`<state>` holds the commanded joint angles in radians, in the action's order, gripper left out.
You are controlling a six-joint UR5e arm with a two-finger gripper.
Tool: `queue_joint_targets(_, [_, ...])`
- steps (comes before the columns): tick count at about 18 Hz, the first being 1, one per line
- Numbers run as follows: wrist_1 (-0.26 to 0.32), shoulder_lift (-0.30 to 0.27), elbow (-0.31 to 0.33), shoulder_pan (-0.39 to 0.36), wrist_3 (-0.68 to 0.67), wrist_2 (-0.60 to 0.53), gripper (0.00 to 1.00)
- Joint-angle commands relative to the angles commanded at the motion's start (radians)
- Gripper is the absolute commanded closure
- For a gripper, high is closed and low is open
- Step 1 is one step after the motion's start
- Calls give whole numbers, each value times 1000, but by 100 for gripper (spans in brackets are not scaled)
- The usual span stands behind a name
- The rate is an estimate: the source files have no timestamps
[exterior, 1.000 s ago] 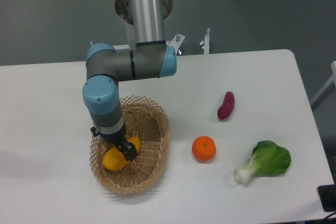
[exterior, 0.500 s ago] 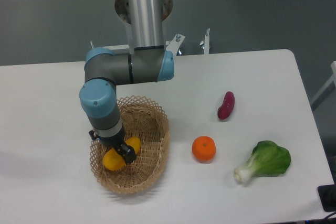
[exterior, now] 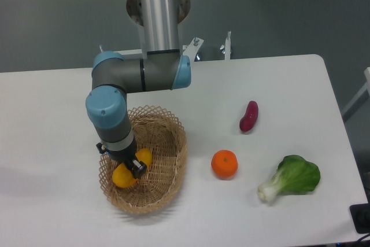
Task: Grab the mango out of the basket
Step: 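Lower the gripper onto the yellow mango and close on it, then lift the mango out of the basket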
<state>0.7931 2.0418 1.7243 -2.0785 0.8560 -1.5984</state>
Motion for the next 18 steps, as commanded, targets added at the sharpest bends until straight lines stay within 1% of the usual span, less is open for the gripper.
queue_joint_targets(2, [2,-14,-15,-3,2,6,52])
queue_joint_targets(4, [14,-47,-34,-21,23,9,52])
queue_joint_targets(6, [23,-75,-37,-63,61,29,52])
queue_joint_targets(9, [64,-113,-64,-136,100,87,51])
queue_joint_targets(11, [122,-126,-101,-178,153,101,51])
queue_joint_targets(14, [247,-146,-166,-260,231,132,51])
queue_joint_targets(18, [379,-147,-238,-360,348,153,51])
